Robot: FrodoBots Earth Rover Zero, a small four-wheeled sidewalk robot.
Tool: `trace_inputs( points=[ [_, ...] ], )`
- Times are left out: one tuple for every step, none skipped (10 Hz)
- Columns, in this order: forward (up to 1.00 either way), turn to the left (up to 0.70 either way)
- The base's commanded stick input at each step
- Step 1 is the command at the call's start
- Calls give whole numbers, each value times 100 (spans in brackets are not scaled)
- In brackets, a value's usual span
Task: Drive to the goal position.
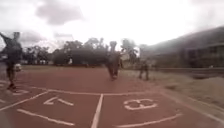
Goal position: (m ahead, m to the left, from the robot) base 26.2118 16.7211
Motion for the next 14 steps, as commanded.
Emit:
trace_inputs(
  points=[
    [85,0],
    [85,0],
    [85,0],
    [85,0],
    [85,0],
    [85,0],
    [85,0],
    [85,0],
    [85,0],
    [85,0],
    [85,0],
    [85,0],
    [85,0],
    [85,0]
  ],
)
